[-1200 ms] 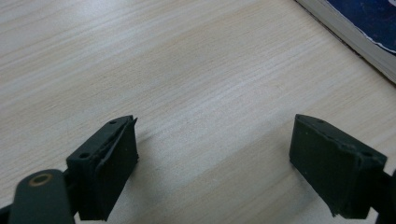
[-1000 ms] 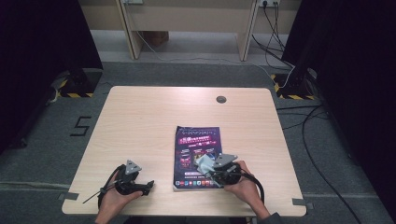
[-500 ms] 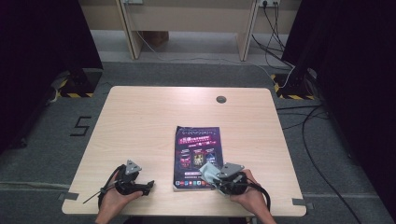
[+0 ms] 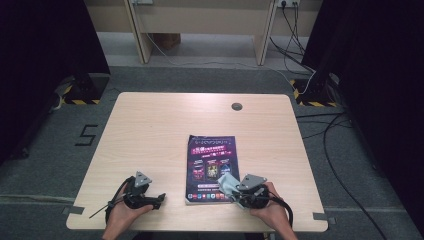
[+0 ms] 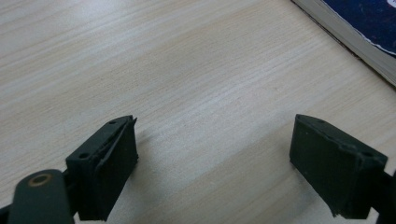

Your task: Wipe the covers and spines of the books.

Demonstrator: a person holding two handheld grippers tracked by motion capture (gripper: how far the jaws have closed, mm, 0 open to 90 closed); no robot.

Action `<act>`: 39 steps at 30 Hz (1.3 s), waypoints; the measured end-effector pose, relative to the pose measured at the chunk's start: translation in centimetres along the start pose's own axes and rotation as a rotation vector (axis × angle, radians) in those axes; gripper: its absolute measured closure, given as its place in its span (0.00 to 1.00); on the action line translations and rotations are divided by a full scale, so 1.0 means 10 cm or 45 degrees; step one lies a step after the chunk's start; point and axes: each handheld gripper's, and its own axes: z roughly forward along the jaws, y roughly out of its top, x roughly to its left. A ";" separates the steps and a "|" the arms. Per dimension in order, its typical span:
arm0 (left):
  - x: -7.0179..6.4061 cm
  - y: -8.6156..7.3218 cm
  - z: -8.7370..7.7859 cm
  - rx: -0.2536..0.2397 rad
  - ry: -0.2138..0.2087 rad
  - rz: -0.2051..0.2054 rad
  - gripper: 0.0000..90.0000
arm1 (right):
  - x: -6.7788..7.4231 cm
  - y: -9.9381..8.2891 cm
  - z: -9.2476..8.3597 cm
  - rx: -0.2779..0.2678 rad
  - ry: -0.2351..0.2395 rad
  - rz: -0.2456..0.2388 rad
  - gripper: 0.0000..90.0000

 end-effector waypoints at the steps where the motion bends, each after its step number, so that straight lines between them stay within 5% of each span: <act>1: 0.00 0.00 0.00 -0.001 0.000 -0.001 0.16 | -0.02 0.01 0.01 0.003 -0.011 0.004 0.81; 18: -0.01 0.00 0.01 -0.005 0.000 0.002 0.15 | -0.54 0.35 0.38 0.032 -0.160 0.060 0.80; 32: -0.02 0.01 0.01 -0.010 -0.005 0.008 0.15 | -1.08 0.63 0.73 0.010 -0.203 0.219 0.80; 39: -0.02 0.00 0.01 -0.010 -0.005 0.008 0.15 | -1.21 0.73 0.85 0.010 -0.248 0.205 0.80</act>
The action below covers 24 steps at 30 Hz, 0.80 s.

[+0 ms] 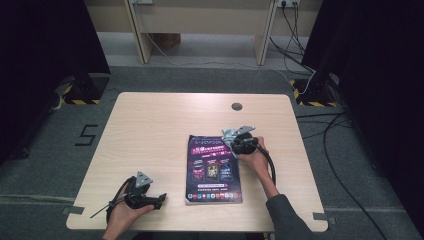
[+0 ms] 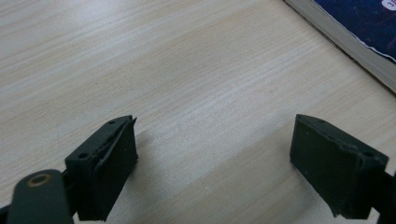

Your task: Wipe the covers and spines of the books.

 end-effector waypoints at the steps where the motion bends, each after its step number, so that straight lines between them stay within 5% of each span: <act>1: 0.00 0.00 0.00 0.000 0.000 0.000 0.15 | 0.00 0.01 0.00 0.003 -0.004 0.001 0.80; 9: 0.00 0.00 0.00 -0.001 -0.001 0.001 0.15 | 0.17 0.08 0.04 -0.004 -0.023 -0.075 0.81; 24: -0.01 0.00 0.00 -0.002 -0.008 0.007 0.15 | 0.96 0.34 0.13 -0.074 0.222 -0.269 0.81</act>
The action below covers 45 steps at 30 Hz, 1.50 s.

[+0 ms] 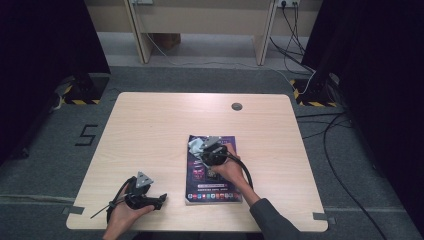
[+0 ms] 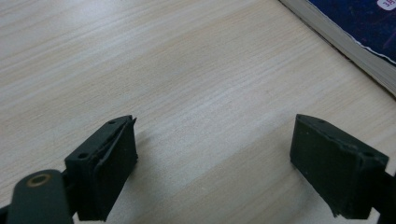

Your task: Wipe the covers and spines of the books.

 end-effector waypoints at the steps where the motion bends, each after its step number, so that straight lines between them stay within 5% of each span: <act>1: 0.00 0.00 0.00 0.000 -0.001 0.000 0.15 | 0.07 0.02 0.01 -0.006 0.014 -0.020 0.81; 6: 0.00 0.00 0.00 0.002 -0.004 0.005 0.15 | 0.19 0.06 0.01 -0.005 0.046 -0.044 0.81; 10: 0.00 -0.01 -0.01 0.000 -0.003 0.006 0.15 | 0.10 0.02 0.01 -0.023 0.084 0.001 0.81; 14: 0.00 -0.01 -0.01 0.003 -0.005 0.011 0.15 | -0.04 -0.04 -0.03 -0.003 0.028 0.021 0.80; 19: 0.00 -0.01 -0.01 0.000 -0.009 0.015 0.15 | -0.43 -0.26 -0.15 0.039 -0.126 0.141 0.80; 27: 0.00 -0.01 0.00 -0.005 -0.007 0.012 0.15 | -0.70 -0.57 -0.37 0.048 -0.200 0.270 0.80; 31: 0.00 -0.01 0.00 -0.003 -0.010 0.015 0.15 | -0.60 -0.54 -0.39 0.080 -0.232 0.209 0.82; 34: 0.00 -0.01 0.00 -0.005 -0.010 0.014 0.15 | -0.42 -0.50 -0.38 0.075 -0.200 0.153 0.82; 45: 0.00 -0.01 0.00 -0.006 -0.011 0.015 0.15 | 0.40 -0.17 -0.25 -0.017 0.099 -0.049 0.82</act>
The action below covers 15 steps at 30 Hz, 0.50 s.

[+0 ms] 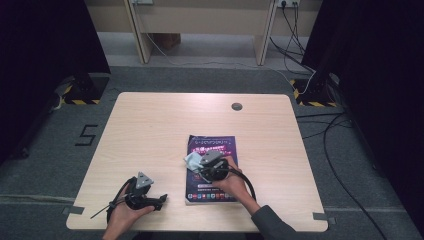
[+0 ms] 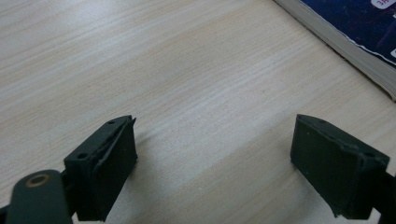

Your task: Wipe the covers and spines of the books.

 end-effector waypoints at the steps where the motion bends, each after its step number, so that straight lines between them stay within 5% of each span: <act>1: 0.00 0.00 0.00 0.002 -0.002 0.000 0.15 | 0.06 0.02 0.01 -0.001 0.031 -0.006 0.82; 5: 0.00 0.00 0.00 0.006 0.001 0.003 0.15 | 0.19 0.06 0.02 -0.013 0.071 -0.038 0.81; 9: 0.00 0.00 0.00 0.006 -0.003 0.007 0.15 | 0.12 0.04 0.01 -0.015 0.107 -0.007 0.81; 15: 0.00 0.00 -0.01 0.005 -0.008 0.008 0.15 | -0.18 -0.24 -0.22 0.033 -0.031 0.087 0.81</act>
